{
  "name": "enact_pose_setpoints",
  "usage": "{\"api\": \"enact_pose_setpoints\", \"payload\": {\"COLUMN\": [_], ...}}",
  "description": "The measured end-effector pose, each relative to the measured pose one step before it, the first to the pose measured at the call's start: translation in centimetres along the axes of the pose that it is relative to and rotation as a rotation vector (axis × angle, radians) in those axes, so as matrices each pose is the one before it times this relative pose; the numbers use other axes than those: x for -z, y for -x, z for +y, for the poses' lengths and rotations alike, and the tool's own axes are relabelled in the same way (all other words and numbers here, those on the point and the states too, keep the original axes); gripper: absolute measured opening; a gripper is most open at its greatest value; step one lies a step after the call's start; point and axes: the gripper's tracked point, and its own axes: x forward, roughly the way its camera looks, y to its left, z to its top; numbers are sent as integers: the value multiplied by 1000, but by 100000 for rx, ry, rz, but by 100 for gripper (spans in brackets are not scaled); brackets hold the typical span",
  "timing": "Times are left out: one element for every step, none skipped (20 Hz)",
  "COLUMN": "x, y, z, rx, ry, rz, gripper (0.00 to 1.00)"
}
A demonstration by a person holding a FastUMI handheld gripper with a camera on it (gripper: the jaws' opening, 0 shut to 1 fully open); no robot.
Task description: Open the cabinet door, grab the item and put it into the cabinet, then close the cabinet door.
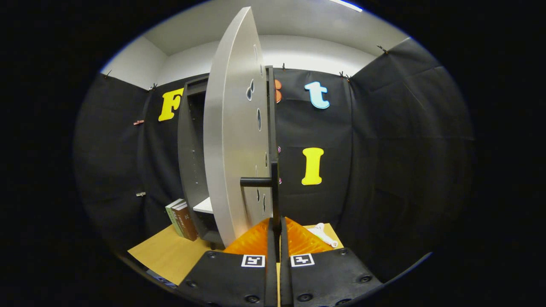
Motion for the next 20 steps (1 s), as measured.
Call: {"api": "enact_pose_setpoints", "payload": {"x": [-17, -6, -123, -342, -319, -432, -338, -364, -309, -164, -129, 153, 441, 867, 931, 1163, 629, 664, 838, 1126], "y": [119, 414, 352, 689, 769, 907, 497, 809, 815, 554, 109, -67, -373, -432, -442, -714, -962, -622, -1242, -790], "z": [181, 91, -435, -396, -329, -122, 603, 833, 1385, 957, 1030, 1095, 1001, 917, 1016, 1215, 1152, 1033, 1374, 849], "rx": [-1547, -367, 608, 1096, 1789, 1634, 992, -333, -817, 245, -733, -382, 619, 489, 499, -120, 593, 518, -125, 645], "ry": [-1840, -453, 787, 1802, 2422, 2451, 2268, 1416, 995, 366, 219, 91, 128, 269, 141, 50, -685, -882, -312, 203], "rz": [153, -289, -762, -1583, -1844, -2043, -1571, -1029, -736, -667, -623, -184, 1011, 2485, 2582, 2602, 1682, 1463, 1392, 1107], "gripper": [7, 8, 9, 9, 9, 9, 9, 9, 9, 9, 9, 9, 9, 8, 9, 9, 15, 16, 17, 17]}}
